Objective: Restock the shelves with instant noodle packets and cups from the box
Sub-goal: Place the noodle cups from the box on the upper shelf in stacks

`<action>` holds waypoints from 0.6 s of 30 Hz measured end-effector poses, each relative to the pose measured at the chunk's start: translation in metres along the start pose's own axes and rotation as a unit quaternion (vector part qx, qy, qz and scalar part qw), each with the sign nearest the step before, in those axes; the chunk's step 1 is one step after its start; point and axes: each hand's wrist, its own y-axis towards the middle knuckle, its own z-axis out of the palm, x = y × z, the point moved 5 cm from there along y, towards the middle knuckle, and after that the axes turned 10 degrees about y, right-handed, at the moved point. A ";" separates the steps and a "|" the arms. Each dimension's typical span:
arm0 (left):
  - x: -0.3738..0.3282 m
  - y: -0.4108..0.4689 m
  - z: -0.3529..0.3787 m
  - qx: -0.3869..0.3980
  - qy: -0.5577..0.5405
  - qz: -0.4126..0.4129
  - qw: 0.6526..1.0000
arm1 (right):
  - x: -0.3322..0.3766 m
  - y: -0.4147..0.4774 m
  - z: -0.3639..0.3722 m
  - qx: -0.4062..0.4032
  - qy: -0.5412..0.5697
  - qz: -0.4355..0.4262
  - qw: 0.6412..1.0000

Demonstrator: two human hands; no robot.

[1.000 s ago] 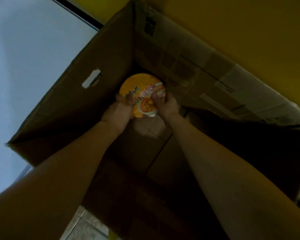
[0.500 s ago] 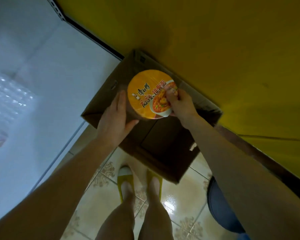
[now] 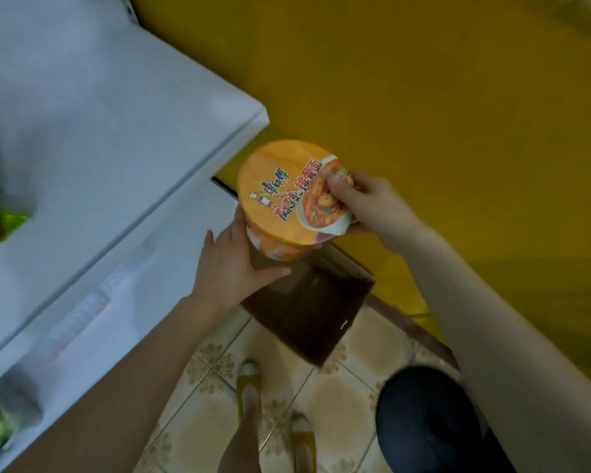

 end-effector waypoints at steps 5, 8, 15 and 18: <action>-0.034 -0.050 -0.093 -0.106 -0.046 -0.035 0.993 | 0.092 -0.067 0.000 0.026 -0.056 -0.087 0.994; -0.053 -0.089 -0.145 -0.165 -0.029 -0.042 0.985 | 0.139 -0.107 0.004 0.038 -0.065 -0.148 0.986; -0.068 -0.187 -0.255 -0.285 0.079 -0.081 0.952 | 0.235 -0.206 0.042 0.118 -0.028 -0.246 0.962; -0.062 -0.233 -0.295 -0.320 0.131 -0.126 0.930 | 0.268 -0.245 0.063 0.133 -0.034 -0.286 0.948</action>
